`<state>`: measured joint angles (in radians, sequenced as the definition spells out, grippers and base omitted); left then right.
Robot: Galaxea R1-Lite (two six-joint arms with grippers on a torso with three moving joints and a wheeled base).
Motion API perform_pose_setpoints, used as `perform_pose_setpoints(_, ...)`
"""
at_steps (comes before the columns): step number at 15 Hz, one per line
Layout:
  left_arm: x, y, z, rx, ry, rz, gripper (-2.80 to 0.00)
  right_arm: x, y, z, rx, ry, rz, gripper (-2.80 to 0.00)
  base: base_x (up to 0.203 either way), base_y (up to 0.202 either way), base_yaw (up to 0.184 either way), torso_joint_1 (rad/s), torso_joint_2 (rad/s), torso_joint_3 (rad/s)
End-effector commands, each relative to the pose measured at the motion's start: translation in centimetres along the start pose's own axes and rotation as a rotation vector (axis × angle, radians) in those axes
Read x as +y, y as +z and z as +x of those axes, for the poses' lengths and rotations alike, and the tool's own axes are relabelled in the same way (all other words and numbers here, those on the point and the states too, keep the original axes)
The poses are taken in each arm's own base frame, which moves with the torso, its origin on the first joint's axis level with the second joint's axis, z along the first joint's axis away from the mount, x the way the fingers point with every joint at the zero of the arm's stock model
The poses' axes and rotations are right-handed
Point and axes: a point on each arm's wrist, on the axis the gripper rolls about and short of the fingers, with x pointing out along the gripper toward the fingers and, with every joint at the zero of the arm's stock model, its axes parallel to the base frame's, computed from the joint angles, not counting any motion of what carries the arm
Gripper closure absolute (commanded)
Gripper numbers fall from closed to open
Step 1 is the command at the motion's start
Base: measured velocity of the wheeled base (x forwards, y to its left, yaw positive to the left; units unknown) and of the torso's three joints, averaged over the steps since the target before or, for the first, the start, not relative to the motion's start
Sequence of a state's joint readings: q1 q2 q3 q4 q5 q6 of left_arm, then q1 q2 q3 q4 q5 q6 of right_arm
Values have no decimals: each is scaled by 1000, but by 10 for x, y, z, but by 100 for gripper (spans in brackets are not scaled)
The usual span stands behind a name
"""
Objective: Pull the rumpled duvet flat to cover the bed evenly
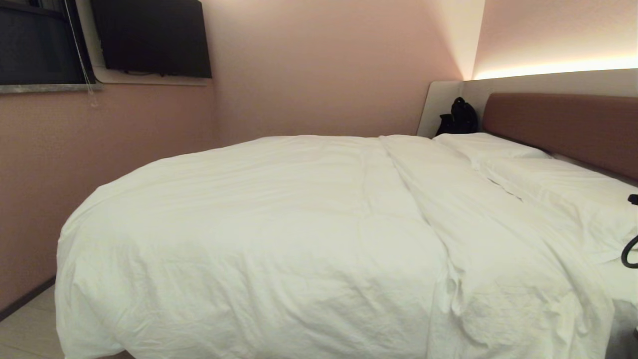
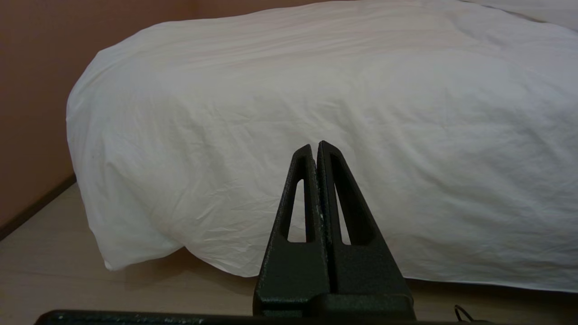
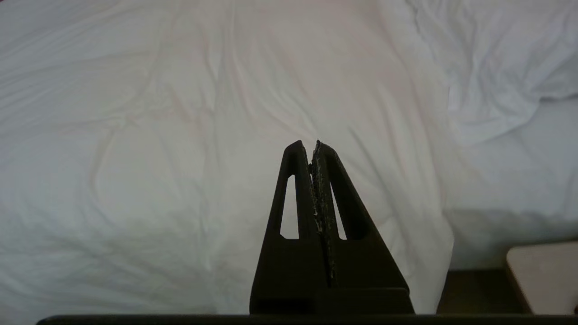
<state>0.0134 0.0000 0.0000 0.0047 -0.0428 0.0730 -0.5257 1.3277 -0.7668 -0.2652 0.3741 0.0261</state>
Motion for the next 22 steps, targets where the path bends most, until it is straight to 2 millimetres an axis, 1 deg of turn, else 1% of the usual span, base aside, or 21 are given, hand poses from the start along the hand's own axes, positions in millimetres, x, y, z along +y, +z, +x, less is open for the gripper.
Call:
perform_pose_setpoints(1, 0, 0, 0, 1, 0, 1, 0, 6, -21, -16, 204, -21, 118, 0, 0, 0, 0, 0, 0, 0)
perform_pose_setpoints(2, 0, 0, 0, 1, 0, 1, 0, 9, -23, -25, 216, -23, 123, 0, 0, 0, 0, 0, 0, 0)
perform_pose_setpoints(5, 0, 0, 0, 1, 0, 1, 0, 26, -28, -68, 204, -23, 120, 0, 0, 0, 0, 0, 0, 0)
perform_pose_setpoints(7, 0, 0, 0, 2, 2, 7, 0, 34, -33, -90, 208, -14, 122, 0, 0, 0, 0, 0, 0, 0)
perform_pose_setpoints(10, 0, 0, 0, 1, 0, 1, 0, 49, -42, -125, 199, 58, 124, 0, 0, 0, 0, 0, 0, 0)
perform_pose_setpoints(12, 0, 0, 0, 3, 0, 3, 0, 58, -48, -145, 185, 112, 122, 0, 0, 0, 0, 0, 0, 0)
perform_pose_setpoints(13, 0, 0, 0, 3, 0, 2, 0, 62, -51, -152, 182, 130, 122, 0, 0, 0, 0, 0, 0, 0)
perform_pose_setpoints(14, 0, 0, 0, 3, 0, 2, 0, 63, -52, -155, 185, 135, 124, 0, 0, 0, 0, 0, 0, 0)
perform_pose_setpoints(17, 0, 0, 0, 1, 0, 8, 0, 72, -62, -180, 128, 167, 91, 0, 0, 0, 0, 0, 0, 0)
perform_pose_setpoints(20, 0, 0, 0, 1, 0, 10, 0, 82, -71, -209, 32, 300, 11, 0, 0, 0, 0, 0, 0, 0)
perform_pose_setpoints(22, 0, 0, 0, 1, 0, 10, 0, 84, -76, -230, -24, 392, -42, 0, 0, 0, 0, 0, 0, 0)
